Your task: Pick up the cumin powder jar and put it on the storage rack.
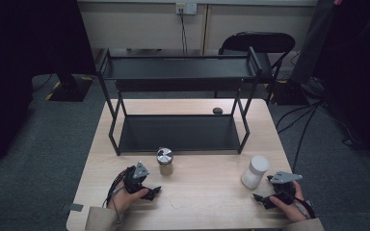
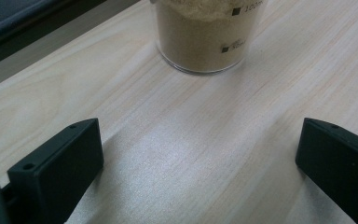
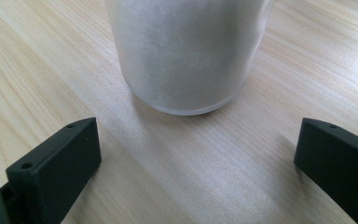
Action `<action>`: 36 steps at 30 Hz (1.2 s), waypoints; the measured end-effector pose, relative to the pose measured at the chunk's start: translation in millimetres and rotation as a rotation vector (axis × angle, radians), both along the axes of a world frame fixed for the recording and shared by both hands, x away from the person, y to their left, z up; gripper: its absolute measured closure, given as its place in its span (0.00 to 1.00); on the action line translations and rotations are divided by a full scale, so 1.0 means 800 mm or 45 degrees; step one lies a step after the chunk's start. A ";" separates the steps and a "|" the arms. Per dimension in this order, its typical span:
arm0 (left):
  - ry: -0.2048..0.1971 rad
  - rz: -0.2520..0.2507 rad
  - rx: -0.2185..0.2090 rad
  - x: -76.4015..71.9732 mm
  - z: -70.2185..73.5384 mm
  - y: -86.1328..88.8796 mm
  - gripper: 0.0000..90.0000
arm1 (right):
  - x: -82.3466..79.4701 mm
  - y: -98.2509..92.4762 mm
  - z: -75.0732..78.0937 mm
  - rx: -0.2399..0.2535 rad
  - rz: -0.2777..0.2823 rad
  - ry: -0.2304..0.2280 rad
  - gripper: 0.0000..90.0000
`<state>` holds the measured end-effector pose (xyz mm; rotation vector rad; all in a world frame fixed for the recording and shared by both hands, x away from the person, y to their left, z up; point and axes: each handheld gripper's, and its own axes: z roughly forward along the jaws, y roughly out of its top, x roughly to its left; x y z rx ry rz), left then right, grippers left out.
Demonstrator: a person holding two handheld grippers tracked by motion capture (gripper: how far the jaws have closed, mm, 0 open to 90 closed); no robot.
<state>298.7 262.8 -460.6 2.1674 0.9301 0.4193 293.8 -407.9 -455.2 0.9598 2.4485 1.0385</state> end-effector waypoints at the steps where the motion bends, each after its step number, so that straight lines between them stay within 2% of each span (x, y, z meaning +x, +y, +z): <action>1: -0.001 0.001 0.000 0.000 0.000 0.000 0.00 | 0.000 0.000 0.000 0.000 0.000 0.000 0.00; 22: 0.000 0.032 -0.007 -0.003 -0.001 -0.004 0.00 | 0.000 0.000 0.000 0.000 0.000 0.000 0.00; 24: 0.008 0.028 -0.015 -0.002 0.000 -0.003 0.00 | 0.000 0.000 0.000 0.000 0.001 0.000 0.00; 25: 0.027 0.022 -0.046 0.000 0.001 0.000 0.00 | 0.000 0.000 0.000 0.000 0.000 0.000 0.00; 27: 0.031 0.018 -0.053 0.001 0.002 0.001 0.01 | 0.000 0.000 0.000 0.000 0.000 0.000 0.00; 33: 0.000 0.006 -0.039 -0.002 0.009 -0.002 0.01 | 0.000 0.000 0.000 0.000 0.002 0.000 0.00; 36: -0.008 0.015 -0.055 -0.001 0.012 -0.002 0.01 | 0.000 0.000 0.000 0.000 0.002 0.000 0.00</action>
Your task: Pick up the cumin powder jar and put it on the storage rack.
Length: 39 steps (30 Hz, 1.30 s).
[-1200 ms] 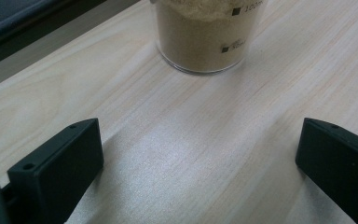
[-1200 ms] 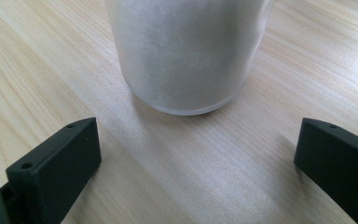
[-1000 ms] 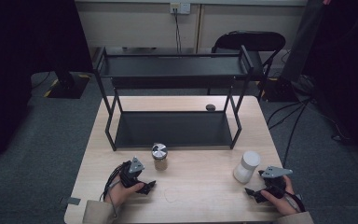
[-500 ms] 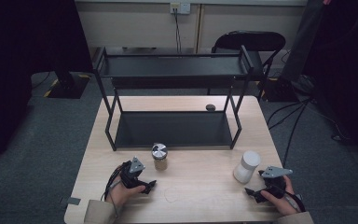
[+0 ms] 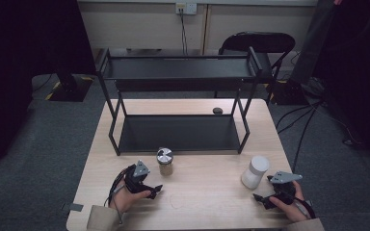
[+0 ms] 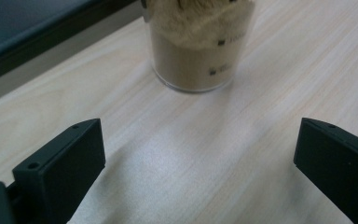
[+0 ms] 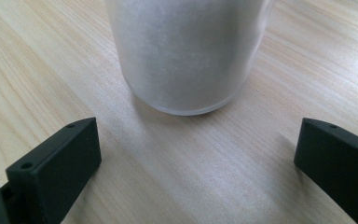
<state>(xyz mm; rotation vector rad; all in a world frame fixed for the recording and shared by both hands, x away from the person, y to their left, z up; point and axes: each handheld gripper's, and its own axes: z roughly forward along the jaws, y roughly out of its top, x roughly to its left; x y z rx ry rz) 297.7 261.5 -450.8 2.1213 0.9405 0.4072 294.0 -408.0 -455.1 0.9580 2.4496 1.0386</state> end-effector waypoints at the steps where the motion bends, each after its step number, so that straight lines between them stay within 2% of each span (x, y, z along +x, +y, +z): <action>1: -0.006 0.001 -0.006 0.000 0.001 0.000 0.01 | 0.000 0.000 0.000 0.000 0.000 0.000 0.00; 5: -0.021 0.023 -0.026 0.001 0.007 -0.001 0.01 | 0.000 0.000 0.000 0.000 0.000 0.000 0.00; 19: -0.054 0.029 -0.061 0.013 0.022 -0.008 0.01 | 0.000 0.000 0.000 0.000 0.000 0.000 0.00; 25: -0.054 0.022 -0.071 0.020 0.027 -0.012 0.01 | 0.000 0.000 0.000 0.000 0.000 0.000 0.00; 34: -0.054 0.020 -0.115 0.033 0.028 -0.018 0.01 | 0.000 0.000 0.000 0.000 0.000 0.000 0.00; 39: -0.053 0.013 -0.117 0.040 0.030 -0.022 0.01 | 0.000 0.000 0.000 0.000 0.000 0.000 0.00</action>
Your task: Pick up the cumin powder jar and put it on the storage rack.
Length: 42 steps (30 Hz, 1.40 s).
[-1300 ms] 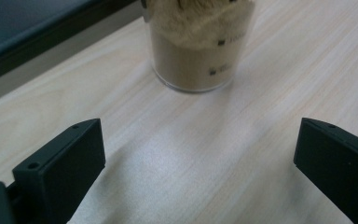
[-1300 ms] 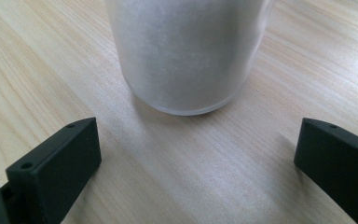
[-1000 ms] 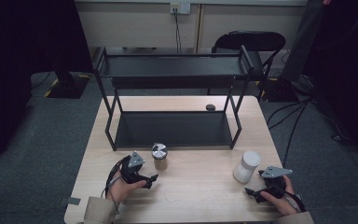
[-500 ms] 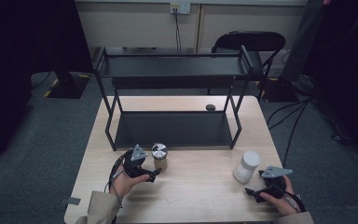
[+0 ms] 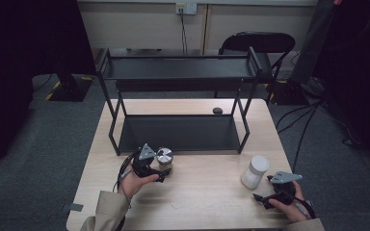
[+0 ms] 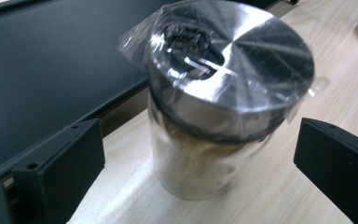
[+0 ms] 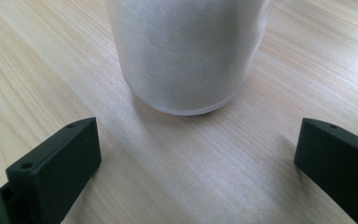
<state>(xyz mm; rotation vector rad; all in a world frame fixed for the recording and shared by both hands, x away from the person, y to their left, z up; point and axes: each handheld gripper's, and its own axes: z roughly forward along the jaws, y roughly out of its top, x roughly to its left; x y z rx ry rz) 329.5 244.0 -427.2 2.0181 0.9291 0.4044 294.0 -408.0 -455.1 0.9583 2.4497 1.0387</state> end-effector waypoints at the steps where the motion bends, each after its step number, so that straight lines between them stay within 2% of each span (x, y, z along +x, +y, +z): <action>1: -0.001 -0.005 -0.001 0.001 0.000 0.000 0.01 | 0.000 0.000 0.000 0.000 0.000 0.000 0.00; 18: 0.021 -0.002 -0.004 0.018 -0.005 -0.009 0.01 | 0.000 0.000 0.000 0.000 0.000 0.000 0.00; 23: 0.019 -0.005 0.014 0.019 -0.005 -0.011 0.06 | 0.000 0.000 0.000 0.000 0.000 0.000 0.00; 27: 0.005 -0.001 0.003 0.018 -0.006 -0.010 0.12 | 0.000 0.000 0.000 0.000 0.001 0.000 0.00; 35: 0.002 -0.033 0.000 0.020 -0.004 -0.008 0.22 | 0.000 0.000 0.000 0.000 0.002 0.000 0.00; 42: -0.040 -0.041 0.003 0.016 -0.006 -0.010 0.33 | 0.000 0.000 0.000 0.000 0.002 0.000 0.00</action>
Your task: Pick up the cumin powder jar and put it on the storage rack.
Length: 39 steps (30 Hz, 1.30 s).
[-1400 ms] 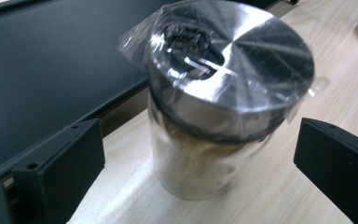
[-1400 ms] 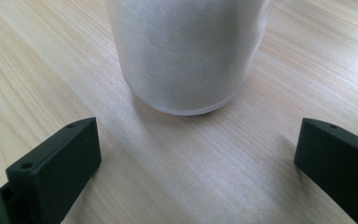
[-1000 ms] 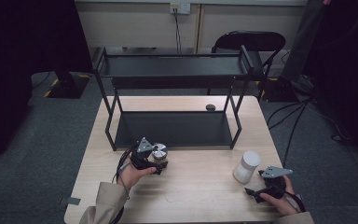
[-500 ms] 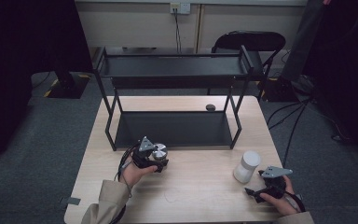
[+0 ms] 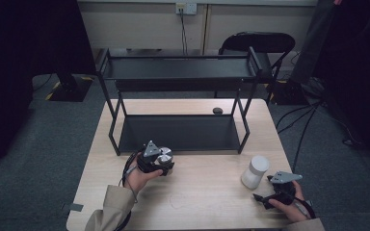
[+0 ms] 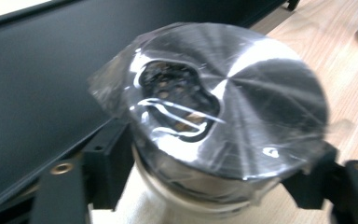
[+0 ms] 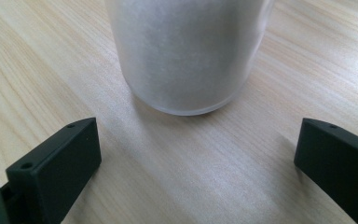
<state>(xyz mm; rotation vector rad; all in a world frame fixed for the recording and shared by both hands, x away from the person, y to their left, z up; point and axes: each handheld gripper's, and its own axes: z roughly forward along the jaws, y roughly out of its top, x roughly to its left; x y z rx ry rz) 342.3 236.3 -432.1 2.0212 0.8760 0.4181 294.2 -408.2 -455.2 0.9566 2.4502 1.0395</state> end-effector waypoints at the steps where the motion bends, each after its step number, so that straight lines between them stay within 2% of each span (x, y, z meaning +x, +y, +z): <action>1: -0.003 0.002 0.000 -0.001 0.000 -0.001 0.33 | 0.000 0.000 0.000 0.000 0.000 0.000 0.00; 12: -0.030 0.010 0.034 -0.007 0.002 -0.006 0.34 | 0.000 0.000 0.000 0.000 0.000 0.000 0.00; 18: -0.028 0.019 0.028 -0.010 0.007 -0.005 0.34 | 0.000 0.000 0.000 0.000 0.002 0.000 0.00; 28: -0.001 0.004 0.017 -0.012 0.033 0.004 0.34 | 0.001 -0.001 0.000 0.001 0.006 0.001 0.00; 38: 0.006 -0.039 0.027 -0.011 0.065 0.015 0.34 | 0.001 -0.001 0.000 0.000 0.007 0.001 0.00; 39: 0.000 -0.047 0.041 -0.011 0.069 0.016 0.34 | 0.001 -0.001 0.000 0.000 0.007 0.000 0.00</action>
